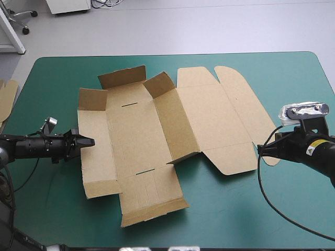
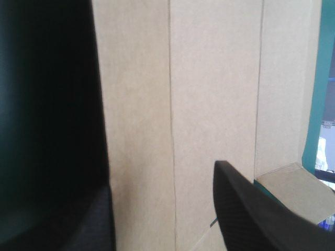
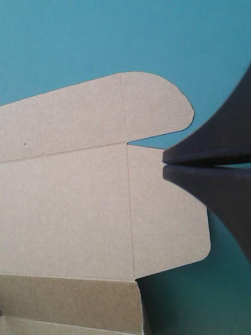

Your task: Fold the box

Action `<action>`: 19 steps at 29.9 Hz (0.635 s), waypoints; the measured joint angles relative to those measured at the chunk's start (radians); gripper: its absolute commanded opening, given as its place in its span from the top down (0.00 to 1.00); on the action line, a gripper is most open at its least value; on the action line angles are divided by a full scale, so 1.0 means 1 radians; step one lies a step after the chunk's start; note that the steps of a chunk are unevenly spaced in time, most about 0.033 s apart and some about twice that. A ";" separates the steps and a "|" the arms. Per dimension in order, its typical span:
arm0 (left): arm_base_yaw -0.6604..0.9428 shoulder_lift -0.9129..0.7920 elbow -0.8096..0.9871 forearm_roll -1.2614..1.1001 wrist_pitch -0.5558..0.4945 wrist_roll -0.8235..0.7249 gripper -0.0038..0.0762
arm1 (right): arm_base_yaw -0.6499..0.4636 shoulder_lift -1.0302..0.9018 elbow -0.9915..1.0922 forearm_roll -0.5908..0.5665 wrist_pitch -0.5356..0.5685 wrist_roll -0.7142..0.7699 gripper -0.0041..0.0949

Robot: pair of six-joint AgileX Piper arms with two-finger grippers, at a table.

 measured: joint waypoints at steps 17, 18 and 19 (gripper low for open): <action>-0.117 0.001 0.033 -0.011 -0.032 0.057 0.48 | 0.000 -0.002 0.000 -0.003 -0.001 0.000 0.99; -0.118 0.001 0.034 -0.011 -0.033 0.057 0.48 | 0.000 -0.003 0.000 -0.003 -0.001 0.000 0.99; -0.118 0.001 0.034 -0.012 -0.035 0.057 0.48 | 0.000 -0.003 0.000 -0.003 -0.001 0.000 0.99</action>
